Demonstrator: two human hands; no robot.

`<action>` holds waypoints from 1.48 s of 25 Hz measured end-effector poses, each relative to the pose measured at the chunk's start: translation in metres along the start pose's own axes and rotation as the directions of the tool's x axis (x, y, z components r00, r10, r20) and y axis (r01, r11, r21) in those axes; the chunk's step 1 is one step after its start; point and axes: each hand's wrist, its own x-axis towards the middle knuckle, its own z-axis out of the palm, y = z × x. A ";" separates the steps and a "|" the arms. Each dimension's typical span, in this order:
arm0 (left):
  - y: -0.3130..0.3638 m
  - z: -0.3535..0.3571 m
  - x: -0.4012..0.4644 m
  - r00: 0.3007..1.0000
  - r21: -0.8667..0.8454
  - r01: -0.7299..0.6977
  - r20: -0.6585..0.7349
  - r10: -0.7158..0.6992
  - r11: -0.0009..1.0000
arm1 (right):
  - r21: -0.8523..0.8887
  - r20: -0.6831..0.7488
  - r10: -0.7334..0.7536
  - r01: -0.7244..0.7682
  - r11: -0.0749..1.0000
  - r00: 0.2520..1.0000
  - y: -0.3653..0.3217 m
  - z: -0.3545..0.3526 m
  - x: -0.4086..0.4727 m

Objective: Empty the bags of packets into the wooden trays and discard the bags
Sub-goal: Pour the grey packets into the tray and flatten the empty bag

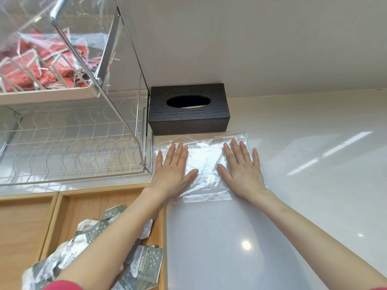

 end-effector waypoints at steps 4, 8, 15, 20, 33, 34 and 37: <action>0.000 -0.006 -0.003 0.996 -0.058 -0.020 -0.090 0.015 0.998 | 0.023 0.017 0.018 -0.019 1.000 1.000 -0.004 -0.012 -0.005; 0.009 -0.021 -0.017 0.983 -0.053 -0.048 -0.181 0.037 0.997 | 0.073 -0.078 -0.005 0.011 0.997 0.997 -0.020 -0.029 -0.021; 0.020 -0.061 -0.076 0.943 -0.016 -0.092 -0.322 0.082 0.996 | 0.062 -0.202 -0.063 0.077 0.995 0.977 -0.056 -0.087 -0.066; 0.010 -0.098 -0.131 0.885 0.094 -0.112 -0.443 0.142 0.989 | 0.047 -0.298 -0.130 0.151 0.987 0.945 -0.099 -0.124 -0.099; -0.094 -0.194 -0.223 0.755 0.103 -0.073 -0.644 0.123 0.992 | 0.038 -0.522 -0.300 0.373 0.927 0.799 -0.247 -0.175 -0.117; -0.102 -0.202 -0.224 0.741 0.095 -0.081 -0.661 0.124 0.992 | 0.048 -0.530 -0.301 0.383 0.923 0.793 -0.256 -0.179 -0.113; -0.123 -0.228 -0.220 0.715 0.017 -0.116 -0.692 0.095 0.993 | 0.059 -0.536 -0.315 0.407 0.912 0.783 -0.282 -0.194 -0.097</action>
